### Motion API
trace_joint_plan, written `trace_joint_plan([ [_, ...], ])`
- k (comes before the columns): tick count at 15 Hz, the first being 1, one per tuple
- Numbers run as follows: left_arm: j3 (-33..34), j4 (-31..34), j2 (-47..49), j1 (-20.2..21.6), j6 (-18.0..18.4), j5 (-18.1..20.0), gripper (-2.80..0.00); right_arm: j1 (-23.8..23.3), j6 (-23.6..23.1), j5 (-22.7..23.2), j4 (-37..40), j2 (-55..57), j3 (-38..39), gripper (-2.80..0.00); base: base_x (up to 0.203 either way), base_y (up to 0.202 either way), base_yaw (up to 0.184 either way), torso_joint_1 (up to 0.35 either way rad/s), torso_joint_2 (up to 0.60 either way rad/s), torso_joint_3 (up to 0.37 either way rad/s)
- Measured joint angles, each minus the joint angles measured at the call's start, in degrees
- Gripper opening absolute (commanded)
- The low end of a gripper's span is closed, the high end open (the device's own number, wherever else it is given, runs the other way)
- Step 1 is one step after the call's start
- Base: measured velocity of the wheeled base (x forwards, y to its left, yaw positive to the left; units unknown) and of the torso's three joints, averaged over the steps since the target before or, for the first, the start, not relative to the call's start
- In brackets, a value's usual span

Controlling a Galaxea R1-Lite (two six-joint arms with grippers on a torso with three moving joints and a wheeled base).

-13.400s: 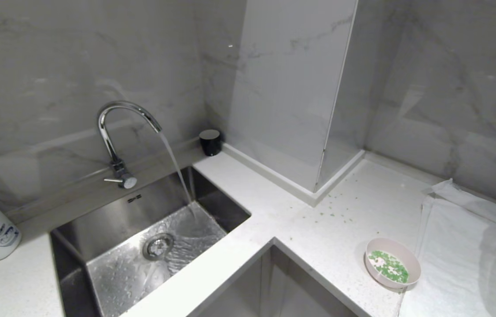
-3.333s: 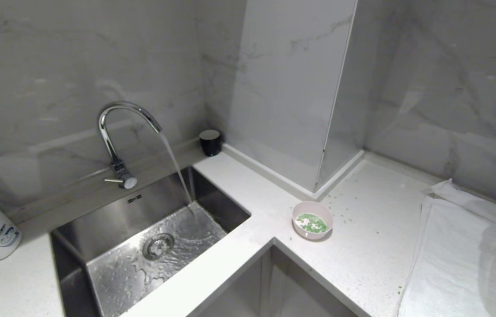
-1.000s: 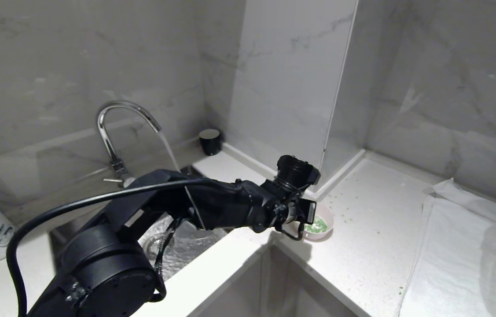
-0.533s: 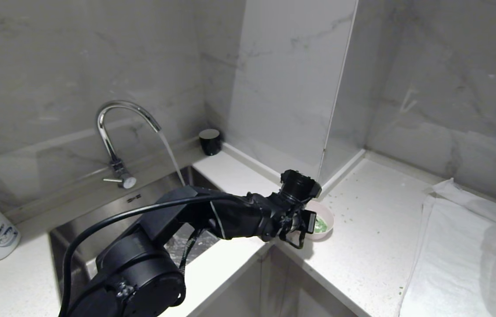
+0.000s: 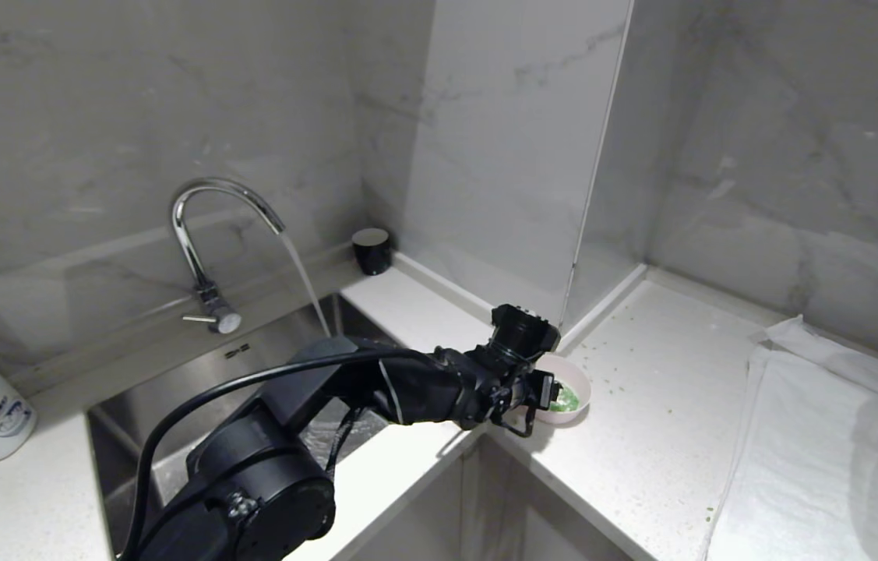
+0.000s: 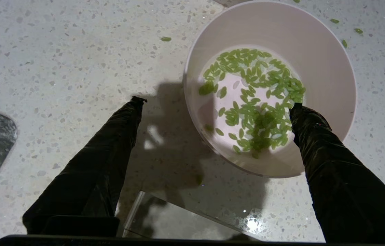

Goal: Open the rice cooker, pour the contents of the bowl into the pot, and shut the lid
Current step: Pick up the bowl on the table

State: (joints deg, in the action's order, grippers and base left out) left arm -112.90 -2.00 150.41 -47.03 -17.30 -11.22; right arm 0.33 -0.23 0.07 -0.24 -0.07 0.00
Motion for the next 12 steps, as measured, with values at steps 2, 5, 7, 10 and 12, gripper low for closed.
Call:
trace_joint_plan([
  [2, 0.0, -0.1, 0.2, -0.1, 0.2, -1.2, 0.0, 0.0, 0.0, 0.0, 0.0, 0.0, 0.0, -2.8, 0.0, 0.0, 0.0, 0.0, 0.0, 0.0],
  [5, 0.0, -2.6, 0.7, 0.2, 3.0, -4.9, 0.0, 0.0, 0.0, 0.0, 0.0, 0.0, 0.0, -2.8, 0.0, 0.0, 0.0, 0.0, 0.0, 0.0],
  [7, 0.0, -4.2, 1.6, 0.4, 5.0, -7.5, 0.0, 0.0, 0.0, 0.0, 0.0, 0.0, 0.0, -2.8, 0.0, 0.0, 0.0, 0.0, 0.0, 0.0],
  [10, 0.1, -4.2, 2.5, 0.1, 6.0, -9.5, 0.0, 0.0, 0.0, 0.0, 0.0, 0.0, 0.0, -2.8, 0.0, 0.0, 0.0, 0.0, 0.0, 0.0],
  [12, 0.1, -4.2, 2.7, 0.1, 6.7, -9.8, 0.0, 0.0, 0.0, 0.0, 0.0, 0.0, 0.0, -2.8, 0.0, 0.0, 0.0, 0.0, 0.0, 0.0],
])
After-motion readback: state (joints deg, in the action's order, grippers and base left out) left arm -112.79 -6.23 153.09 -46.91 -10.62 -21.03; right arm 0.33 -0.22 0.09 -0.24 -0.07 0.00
